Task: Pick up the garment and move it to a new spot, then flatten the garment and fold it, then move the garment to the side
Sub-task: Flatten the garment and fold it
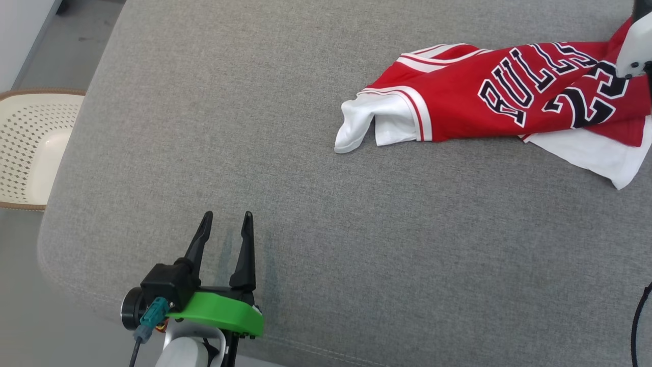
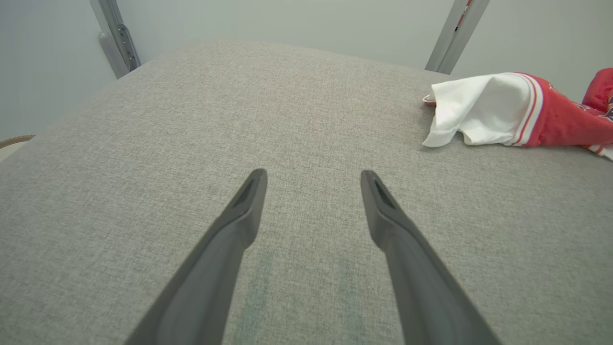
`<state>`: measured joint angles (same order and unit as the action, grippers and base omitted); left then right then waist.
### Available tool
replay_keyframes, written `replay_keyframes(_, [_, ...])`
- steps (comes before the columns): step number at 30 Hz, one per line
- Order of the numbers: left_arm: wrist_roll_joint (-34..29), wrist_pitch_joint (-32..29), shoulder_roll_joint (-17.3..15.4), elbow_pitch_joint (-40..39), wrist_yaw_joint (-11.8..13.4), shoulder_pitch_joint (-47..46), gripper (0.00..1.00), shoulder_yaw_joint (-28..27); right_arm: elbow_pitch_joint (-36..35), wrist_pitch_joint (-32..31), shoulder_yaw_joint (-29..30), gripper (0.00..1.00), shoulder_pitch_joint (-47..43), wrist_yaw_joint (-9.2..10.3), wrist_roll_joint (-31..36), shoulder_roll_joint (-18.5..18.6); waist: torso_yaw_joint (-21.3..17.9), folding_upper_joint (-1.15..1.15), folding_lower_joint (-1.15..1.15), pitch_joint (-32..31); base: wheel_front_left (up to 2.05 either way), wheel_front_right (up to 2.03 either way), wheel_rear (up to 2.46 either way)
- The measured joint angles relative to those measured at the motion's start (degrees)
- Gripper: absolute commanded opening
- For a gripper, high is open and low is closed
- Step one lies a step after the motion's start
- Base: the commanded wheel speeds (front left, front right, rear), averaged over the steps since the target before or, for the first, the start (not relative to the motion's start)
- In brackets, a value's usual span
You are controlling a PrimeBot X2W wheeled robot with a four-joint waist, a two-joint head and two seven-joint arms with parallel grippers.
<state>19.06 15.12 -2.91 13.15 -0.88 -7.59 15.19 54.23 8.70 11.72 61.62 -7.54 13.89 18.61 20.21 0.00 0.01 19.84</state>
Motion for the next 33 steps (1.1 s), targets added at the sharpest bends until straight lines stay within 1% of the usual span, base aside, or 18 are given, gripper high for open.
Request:
replay_keyframes(5, [-0.57,0.00,0.02,-0.03,0.04,0.10,1.00,-1.12,2.07,2.85,-1.85,1.00,0.33,0.01,-2.21,-1.48,-1.08,0.00,0.00,-0.61,0.00,0.00,0.00])
replay_keyframes(9, [-1.35,0.00,0.04,0.08,-0.16,0.79,1.00,-2.21,2.89,4.41,-4.71,1.00,-1.49,0.01,-5.04,-2.43,-2.70,0.00,0.00,-2.16,0.00,0.00,0.00])
replay_keyframes(12, [-1.69,0.00,0.05,0.16,-0.33,1.65,1.00,-3.12,2.58,5.30,-6.65,1.00,-5.09,0.01,-7.45,-2.87,-4.37,0.00,0.00,-3.82,0.00,0.00,0.00])
replay_keyframes(17, [-2.15,0.00,0.07,0.15,-0.67,2.76,1.00,-4.10,1.20,6.01,-8.88,1.00,-13.91,0.01,-12.27,-4.71,-7.41,0.00,0.00,-6.46,0.00,0.00,0.00])
replay_keyframes(21, [-2.57,0.00,0.05,-0.05,-1.11,3.15,1.00,-4.20,0.67,6.04,-9.32,1.00,-19.62,0.01,-15.32,-5.65,-9.47,0.00,-0.01,-7.80,0.00,0.00,0.00])
replay_keyframes(23, [-2.68,0.00,0.05,-0.09,-1.20,3.18,1.00,-4.12,0.71,6.04,-9.37,1.00,-20.87,0.01,-16.06,-5.66,-10.15,0.00,-0.01,-8.04,0.00,0.00,0.00])
replay_keyframes(28, [-3.15,0.00,0.05,-0.02,-1.51,3.10,1.00,-3.80,2.45,5.93,-8.88,1.00,-20.98,0.01,-16.82,-5.19,-10.30,0.00,-0.01,-7.07,0.00,0.00,0.00])
replay_keyframes(33, [-3.42,0.00,0.05,0.24,-1.65,2.86,1.00,-3.77,5.76,5.48,-7.99,1.00,-19.31,0.01,-16.73,-4.85,-8.84,0.00,-0.01,-5.49,0.00,0.00,0.00])
